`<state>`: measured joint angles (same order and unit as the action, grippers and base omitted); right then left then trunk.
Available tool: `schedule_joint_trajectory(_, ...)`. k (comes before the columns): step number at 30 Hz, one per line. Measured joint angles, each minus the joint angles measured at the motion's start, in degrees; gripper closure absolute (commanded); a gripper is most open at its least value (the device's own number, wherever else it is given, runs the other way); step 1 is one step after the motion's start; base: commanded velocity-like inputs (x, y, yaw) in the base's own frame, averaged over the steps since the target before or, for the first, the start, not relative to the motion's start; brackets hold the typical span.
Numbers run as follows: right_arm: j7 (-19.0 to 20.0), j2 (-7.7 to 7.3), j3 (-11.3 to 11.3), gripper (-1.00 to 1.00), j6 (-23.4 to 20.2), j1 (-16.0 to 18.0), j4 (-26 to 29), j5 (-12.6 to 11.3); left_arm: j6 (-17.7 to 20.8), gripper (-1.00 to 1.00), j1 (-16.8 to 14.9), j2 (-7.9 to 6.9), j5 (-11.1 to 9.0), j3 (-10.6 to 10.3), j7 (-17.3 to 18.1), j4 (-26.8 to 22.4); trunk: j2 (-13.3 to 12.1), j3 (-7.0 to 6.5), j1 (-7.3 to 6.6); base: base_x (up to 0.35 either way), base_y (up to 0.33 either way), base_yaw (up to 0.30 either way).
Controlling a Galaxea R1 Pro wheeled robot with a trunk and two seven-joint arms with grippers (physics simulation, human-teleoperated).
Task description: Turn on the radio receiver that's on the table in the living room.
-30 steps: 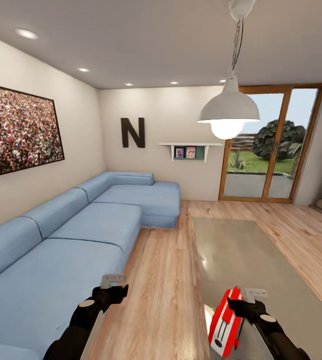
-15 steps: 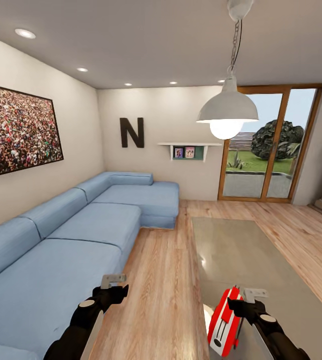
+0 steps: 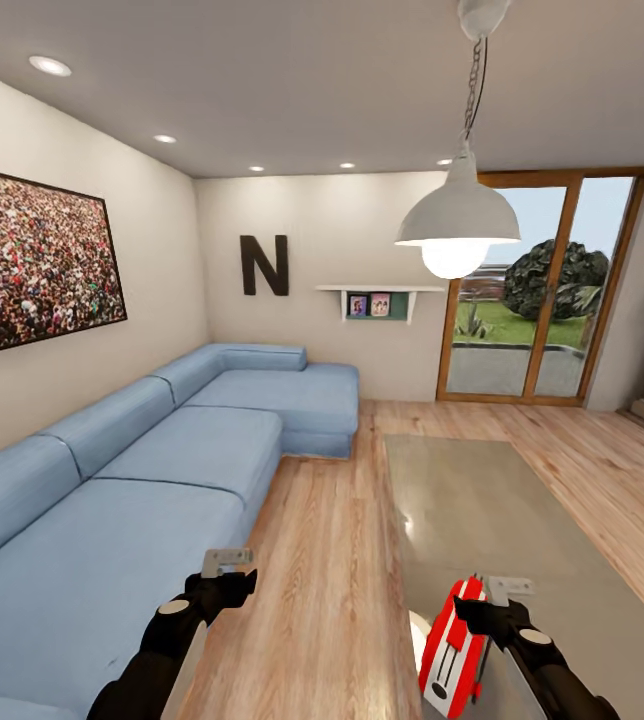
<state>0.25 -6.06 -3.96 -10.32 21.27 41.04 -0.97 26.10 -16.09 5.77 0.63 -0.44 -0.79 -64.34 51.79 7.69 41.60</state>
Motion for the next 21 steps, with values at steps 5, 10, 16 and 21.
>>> schedule_joint_trajectory(5, 0.02, 0.00, 0.00, -1.00, 0.00, 0.00, 0.00, 0.00, 0.00, -1.00, -0.01, -0.04, 0.00, 0.00, 0.00, 0.00, 0.00, 0.00, 0.00, 0.178, 0.171, 0.000)
schedule_joint_trajectory(10, 0.02, 0.00, 0.00, -1.00, 0.02, 0.00, 0.00, 0.00, 0.00, -1.00, 0.00, 0.02, -0.02, 0.00, 0.00, 0.00, 0.00, 0.00, 0.00, 0.035, 0.043, 0.000)
schedule_joint_trajectory(16, -0.06, 0.00, 0.00, -1.00, -0.02, 0.00, 0.00, 0.00, 0.00, -1.00, 0.00, 0.03, -0.01, 0.00, 0.00, 0.00, 0.00, 0.00, 0.00, 0.002, 0.003, -0.096)
schedule_joint_trajectory(21, -0.08, 0.00, -0.03, -1.00, 0.01, 0.00, 0.00, 0.00, 0.00, -1.00, -0.01, 0.01, -0.01, 0.00, 0.00, 0.00, 0.00, 0.00, 0.00, 0.000, 0.000, -0.207)
